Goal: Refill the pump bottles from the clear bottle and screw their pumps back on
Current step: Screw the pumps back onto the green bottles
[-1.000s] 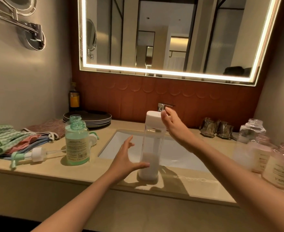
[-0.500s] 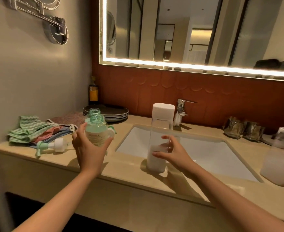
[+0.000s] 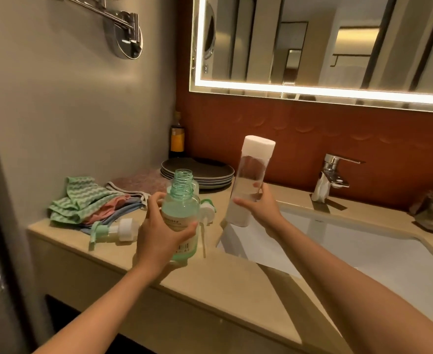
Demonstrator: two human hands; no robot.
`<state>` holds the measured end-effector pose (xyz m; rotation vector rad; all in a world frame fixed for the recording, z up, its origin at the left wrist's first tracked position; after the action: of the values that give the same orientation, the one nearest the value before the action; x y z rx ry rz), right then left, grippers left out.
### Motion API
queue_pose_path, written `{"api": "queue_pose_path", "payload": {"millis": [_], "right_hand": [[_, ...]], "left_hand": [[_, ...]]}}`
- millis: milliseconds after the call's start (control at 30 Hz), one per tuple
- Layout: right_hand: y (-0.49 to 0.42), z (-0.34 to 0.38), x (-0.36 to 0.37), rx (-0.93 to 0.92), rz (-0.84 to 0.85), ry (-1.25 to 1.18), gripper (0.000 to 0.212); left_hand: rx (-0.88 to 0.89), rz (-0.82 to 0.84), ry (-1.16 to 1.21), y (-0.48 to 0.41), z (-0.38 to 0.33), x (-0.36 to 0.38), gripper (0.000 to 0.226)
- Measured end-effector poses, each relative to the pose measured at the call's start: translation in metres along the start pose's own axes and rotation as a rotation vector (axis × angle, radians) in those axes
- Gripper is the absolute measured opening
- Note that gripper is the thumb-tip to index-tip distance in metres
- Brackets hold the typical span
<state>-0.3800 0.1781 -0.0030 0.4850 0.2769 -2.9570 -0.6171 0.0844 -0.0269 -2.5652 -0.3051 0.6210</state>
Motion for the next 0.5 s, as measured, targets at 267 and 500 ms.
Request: {"api": "queue_pose_path", "payload": {"millis": [267,500], "right_hand": [[-0.064,-0.025,0.018,0.044,-0.037,0.031,0.080],[-0.094,-0.026,0.028,0.020,-0.032,0.061,0.080]], "left_hand": [[0.065,0.025,-0.015,-0.018,0.012,0.001,0.078],[0.063,0.025,0.008,-0.020,0.020,0.003,0.079]]}}
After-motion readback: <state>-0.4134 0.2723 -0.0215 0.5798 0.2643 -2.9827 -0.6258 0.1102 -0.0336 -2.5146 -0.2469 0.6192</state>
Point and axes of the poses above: each hand's wrist, its own y-axis away from the middle knuckle, its own x-axis out of the palm, z = x × y, the point moved 8 cm from there along -y, towards the middle knuckle, and after that the axes turned 12 degrees about z, right-handed, at the moved point
